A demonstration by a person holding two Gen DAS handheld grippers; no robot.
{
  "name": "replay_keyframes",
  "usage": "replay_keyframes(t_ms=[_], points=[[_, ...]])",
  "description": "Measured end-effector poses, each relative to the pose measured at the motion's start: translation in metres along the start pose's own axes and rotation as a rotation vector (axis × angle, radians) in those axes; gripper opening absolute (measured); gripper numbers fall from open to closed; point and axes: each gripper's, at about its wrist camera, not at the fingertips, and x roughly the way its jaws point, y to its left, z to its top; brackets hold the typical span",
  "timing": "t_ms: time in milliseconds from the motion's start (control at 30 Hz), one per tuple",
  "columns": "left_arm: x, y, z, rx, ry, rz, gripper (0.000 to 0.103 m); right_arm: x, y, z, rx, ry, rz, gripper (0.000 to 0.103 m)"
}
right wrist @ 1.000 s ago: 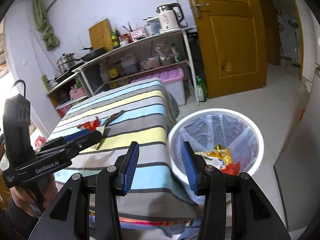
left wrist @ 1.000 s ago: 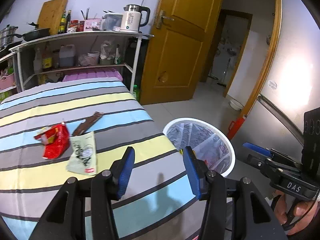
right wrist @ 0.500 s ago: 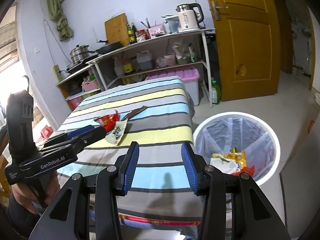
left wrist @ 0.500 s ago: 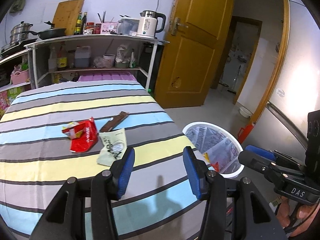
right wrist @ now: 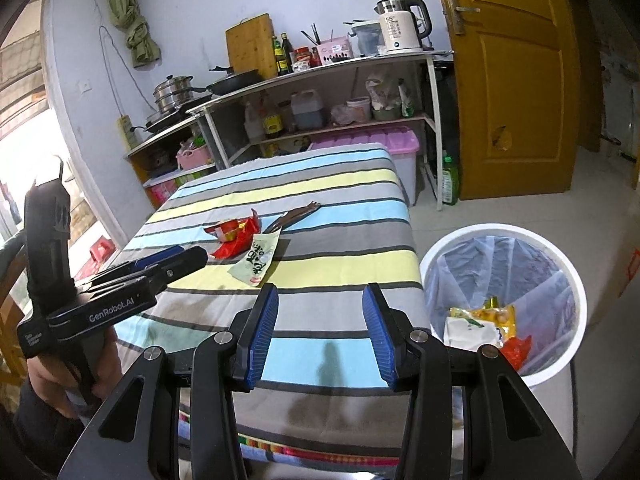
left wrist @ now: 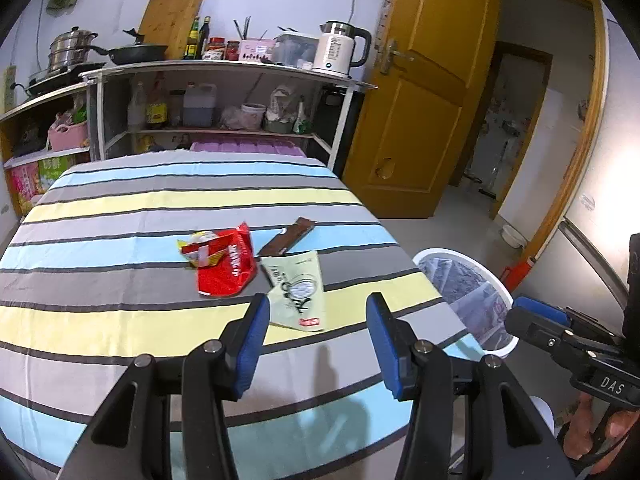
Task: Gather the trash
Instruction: 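Grasp the green-white snack bag with the left tool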
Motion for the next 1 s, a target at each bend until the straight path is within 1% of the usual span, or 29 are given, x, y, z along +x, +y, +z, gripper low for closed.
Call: replay_keyframes(t_ms=[200, 400, 633, 700, 800, 1000], points=[[0.008, 0.007, -0.002, -0.013, 0.019, 0.003, 0.052, 0.008, 0.001, 0.001, -0.002, 0.011, 0.003, 0.045], [0.024, 0.011, -0.002, -0.018, 0.048, 0.001, 0.052, 0.016, 0.0, 0.003, -0.002, 0.022, 0.008, 0.045], [0.052, 0.012, 0.0, -0.015, 0.11, -0.007, 0.053, 0.029, -0.007, 0.004, 0.011, 0.04, 0.011, 0.045], [0.061, 0.01, 0.001, -0.005, 0.13, 0.002, 0.056, 0.033, -0.01, 0.005, 0.018, 0.045, 0.01, 0.045], [0.075, 0.008, 0.004, 0.004, 0.166, 0.011, 0.057, 0.04, -0.016, 0.006, 0.027, 0.053, 0.008, 0.045], [0.098, 0.003, 0.006, 0.034, 0.236, 0.074, 0.058, 0.05, -0.025, 0.009, 0.043, 0.062, 0.011, 0.045]])
